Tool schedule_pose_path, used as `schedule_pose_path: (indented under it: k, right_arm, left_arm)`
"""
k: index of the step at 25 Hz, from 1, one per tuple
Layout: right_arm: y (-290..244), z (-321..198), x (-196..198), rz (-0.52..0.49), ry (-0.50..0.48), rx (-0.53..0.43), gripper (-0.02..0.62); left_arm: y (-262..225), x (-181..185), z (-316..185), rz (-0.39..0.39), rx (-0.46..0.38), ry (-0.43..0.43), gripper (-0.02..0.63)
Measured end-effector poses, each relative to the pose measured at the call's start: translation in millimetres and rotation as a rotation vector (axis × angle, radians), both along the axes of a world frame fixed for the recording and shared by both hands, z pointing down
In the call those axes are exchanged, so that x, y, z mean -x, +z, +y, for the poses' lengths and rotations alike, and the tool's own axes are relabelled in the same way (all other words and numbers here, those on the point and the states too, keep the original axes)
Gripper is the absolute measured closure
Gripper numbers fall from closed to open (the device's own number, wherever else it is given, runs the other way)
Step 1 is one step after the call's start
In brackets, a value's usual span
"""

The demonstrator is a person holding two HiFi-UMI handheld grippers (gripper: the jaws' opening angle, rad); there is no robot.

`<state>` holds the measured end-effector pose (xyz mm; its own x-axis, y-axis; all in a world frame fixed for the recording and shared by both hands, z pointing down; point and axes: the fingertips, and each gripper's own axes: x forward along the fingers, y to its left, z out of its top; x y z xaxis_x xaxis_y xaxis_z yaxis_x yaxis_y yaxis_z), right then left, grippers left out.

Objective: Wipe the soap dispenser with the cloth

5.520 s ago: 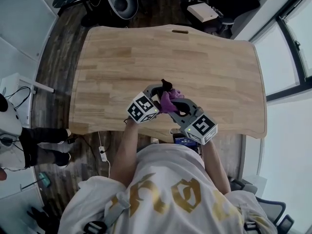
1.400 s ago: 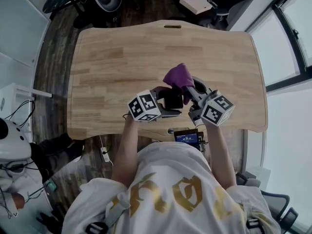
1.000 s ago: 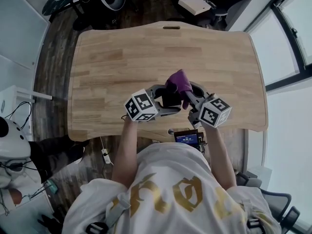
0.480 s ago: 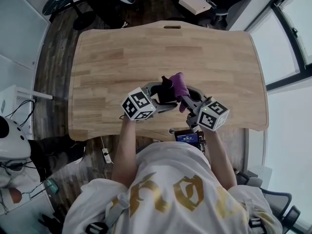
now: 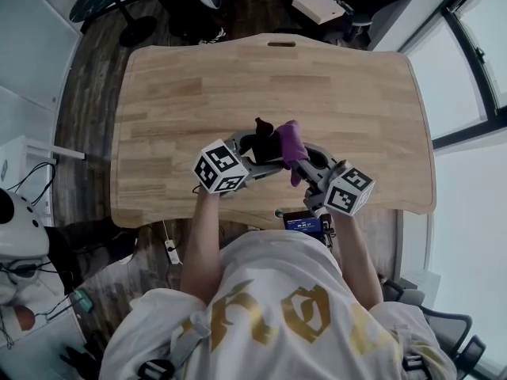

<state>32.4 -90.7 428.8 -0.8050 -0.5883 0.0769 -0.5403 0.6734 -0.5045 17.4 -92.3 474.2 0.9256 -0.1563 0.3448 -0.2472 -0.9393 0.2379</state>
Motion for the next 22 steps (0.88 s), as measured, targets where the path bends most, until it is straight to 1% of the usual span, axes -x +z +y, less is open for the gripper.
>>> schedule_pose_path:
  k: [4,7,9,13,17,22]
  right_arm:
    - [0,1,5,0.027,-0.016,-0.013,0.561]
    - [1,0,5,0.014,-0.004,-0.006,0.561]
    - [2,-3,5,0.012,0.008,-0.005,0.561]
    - [7,-11,3,0.058,0.048,0.005,0.561]
    - [8,-20,-1,0.087,0.096,0.013,0.561]
    - [11,-27,-2,0.120,0.132,0.023,0.561]
  left_arm:
    - [-7,6,-1,0.039,0.004,-0.008,0.247]
    - [-13,6,2,0.076,-0.001,0.006,0.247]
    - [-17,5,3,0.089,-0.006,0.016,0.247]
    - [-24,2,9,0.107,-0.012,0.055,0.247]
    - [-34,-2,17,0.142,-0.005,0.098,0.247]
    - [-43,-2,20,0.156,-0.020,0.116,0.247]
